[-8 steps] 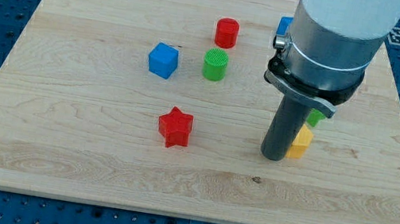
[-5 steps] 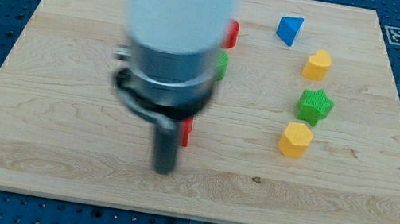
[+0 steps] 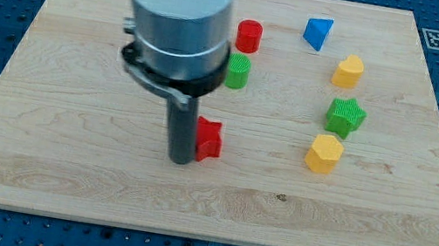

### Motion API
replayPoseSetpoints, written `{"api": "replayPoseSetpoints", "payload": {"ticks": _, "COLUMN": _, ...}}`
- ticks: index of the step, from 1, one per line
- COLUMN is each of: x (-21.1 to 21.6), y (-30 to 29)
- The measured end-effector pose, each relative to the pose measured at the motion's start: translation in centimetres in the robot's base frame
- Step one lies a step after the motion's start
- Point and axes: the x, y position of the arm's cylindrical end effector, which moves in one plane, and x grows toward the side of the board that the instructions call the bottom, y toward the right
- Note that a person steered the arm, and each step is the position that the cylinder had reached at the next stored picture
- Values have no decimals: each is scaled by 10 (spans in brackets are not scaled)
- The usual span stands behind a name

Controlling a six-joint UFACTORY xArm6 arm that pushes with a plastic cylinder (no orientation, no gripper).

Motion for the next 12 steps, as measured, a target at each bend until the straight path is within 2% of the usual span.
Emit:
{"api": "replayPoseSetpoints", "payload": {"ticks": 5, "x": -21, "y": 39}}
{"api": "replayPoseSetpoints", "payload": {"ticks": 6, "x": -23, "y": -10}}
{"api": "replayPoseSetpoints", "payload": {"ticks": 7, "x": -65, "y": -104}}
{"api": "replayPoseSetpoints", "payload": {"ticks": 8, "x": -162, "y": -156}}
{"api": "replayPoseSetpoints", "payload": {"ticks": 9, "x": -234, "y": -132}}
{"api": "replayPoseSetpoints", "payload": {"ticks": 10, "x": -249, "y": -71}}
{"api": "replayPoseSetpoints", "payload": {"ticks": 12, "x": -249, "y": -60}}
